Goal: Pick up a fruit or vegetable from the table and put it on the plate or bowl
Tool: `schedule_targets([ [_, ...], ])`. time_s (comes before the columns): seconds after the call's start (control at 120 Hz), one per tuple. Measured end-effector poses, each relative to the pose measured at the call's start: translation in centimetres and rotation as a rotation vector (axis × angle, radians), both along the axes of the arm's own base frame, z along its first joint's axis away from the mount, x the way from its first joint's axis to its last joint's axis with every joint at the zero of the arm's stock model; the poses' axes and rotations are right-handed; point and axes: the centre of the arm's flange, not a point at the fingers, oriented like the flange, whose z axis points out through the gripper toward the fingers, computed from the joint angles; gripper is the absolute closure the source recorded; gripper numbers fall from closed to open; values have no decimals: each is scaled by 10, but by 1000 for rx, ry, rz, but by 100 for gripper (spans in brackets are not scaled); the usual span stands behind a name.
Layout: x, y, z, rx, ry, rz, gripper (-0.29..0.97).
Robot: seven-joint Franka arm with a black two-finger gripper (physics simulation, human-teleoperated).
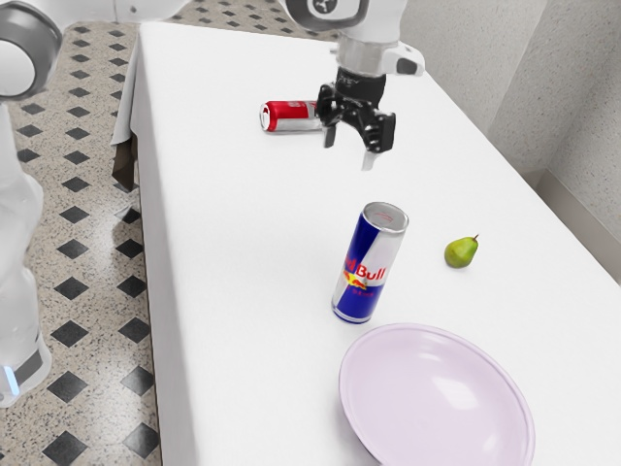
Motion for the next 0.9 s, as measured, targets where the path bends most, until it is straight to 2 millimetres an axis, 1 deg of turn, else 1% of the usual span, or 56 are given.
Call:
schedule_targets([
  [0.058,-3,-8,3,-23,14,151,0],
  [0.158,-4,-10,4,-51,40,399,0],
  [0.217,-5,-16,5,-63,55,514,0],
  [0.275,-11,-25,12,-78,60,609,0],
  [0.333,-8,-25,13,-84,69,713,0],
  [0.417,14,-9,28,-101,39,866,0],
  [0.467,35,0,35,-108,14,949,0],
  [0.508,55,6,33,-108,1,1005,0],
  [0.542,69,0,30,-106,-5,1030,0],
  [0.608,96,-24,20,-106,-17,1044,0],
  [0.642,107,-32,13,-106,-18,1054,0],
  [0.717,127,-38,-3,-116,-23,1082,0],
  [0.758,134,-38,-7,-126,-34,1096,0],
  [0.85,141,-18,-6,-146,-61,1142,0],
  [0.9,146,-11,-10,-152,-69,1158,0],
])
